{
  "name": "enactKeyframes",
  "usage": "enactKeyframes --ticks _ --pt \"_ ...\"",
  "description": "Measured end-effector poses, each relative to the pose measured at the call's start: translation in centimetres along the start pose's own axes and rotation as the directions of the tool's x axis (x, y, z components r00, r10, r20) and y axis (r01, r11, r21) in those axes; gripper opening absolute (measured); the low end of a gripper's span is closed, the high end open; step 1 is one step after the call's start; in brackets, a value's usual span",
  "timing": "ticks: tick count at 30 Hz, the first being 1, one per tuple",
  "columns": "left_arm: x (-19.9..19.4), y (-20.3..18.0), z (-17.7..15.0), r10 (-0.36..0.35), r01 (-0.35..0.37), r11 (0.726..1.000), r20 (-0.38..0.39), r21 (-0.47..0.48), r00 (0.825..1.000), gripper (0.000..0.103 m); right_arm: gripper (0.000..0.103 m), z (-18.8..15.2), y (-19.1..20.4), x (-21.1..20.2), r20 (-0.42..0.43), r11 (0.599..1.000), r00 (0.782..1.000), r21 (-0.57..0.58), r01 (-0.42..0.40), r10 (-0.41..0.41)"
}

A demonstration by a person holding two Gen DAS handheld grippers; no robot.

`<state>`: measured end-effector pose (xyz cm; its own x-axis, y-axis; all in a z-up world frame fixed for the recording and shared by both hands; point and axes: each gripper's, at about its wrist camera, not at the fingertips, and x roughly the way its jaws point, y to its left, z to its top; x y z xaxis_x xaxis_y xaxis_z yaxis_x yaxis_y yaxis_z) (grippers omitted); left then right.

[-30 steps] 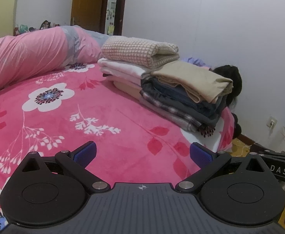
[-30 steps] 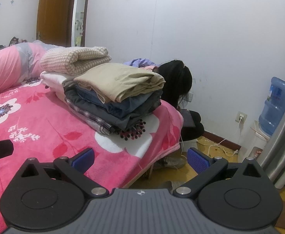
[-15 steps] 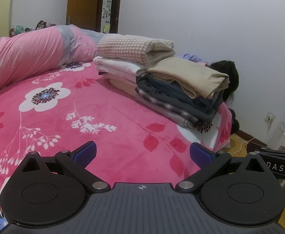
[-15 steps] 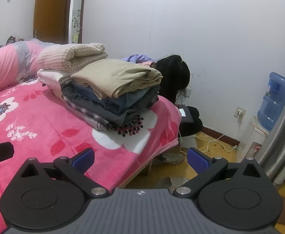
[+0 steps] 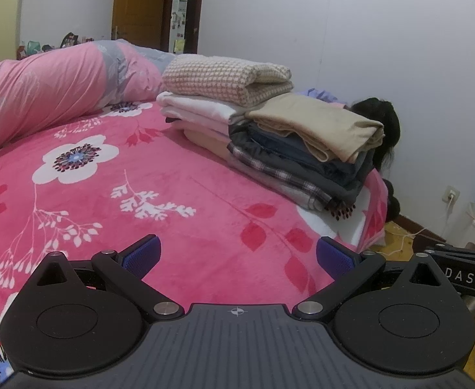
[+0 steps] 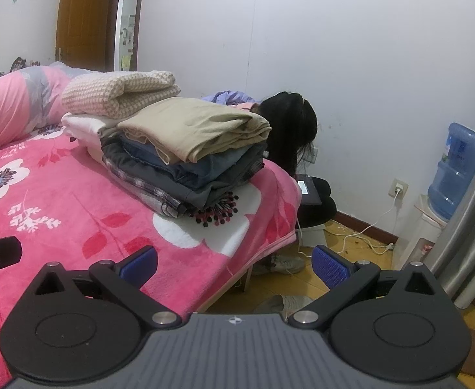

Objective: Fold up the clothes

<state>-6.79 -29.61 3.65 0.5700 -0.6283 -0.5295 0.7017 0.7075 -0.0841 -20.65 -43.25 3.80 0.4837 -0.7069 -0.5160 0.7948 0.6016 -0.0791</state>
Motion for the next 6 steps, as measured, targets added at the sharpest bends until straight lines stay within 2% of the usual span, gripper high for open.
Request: enactKeyframes --ticks 6 --pt "0.02 0.01 -0.02 0.003 -0.003 1.0 -0.001 0.002 1.0 0.103 0.103 -0.11 0.21 0.02 -0.003 1.0 1.0 -0.004 0.001 -0.001"
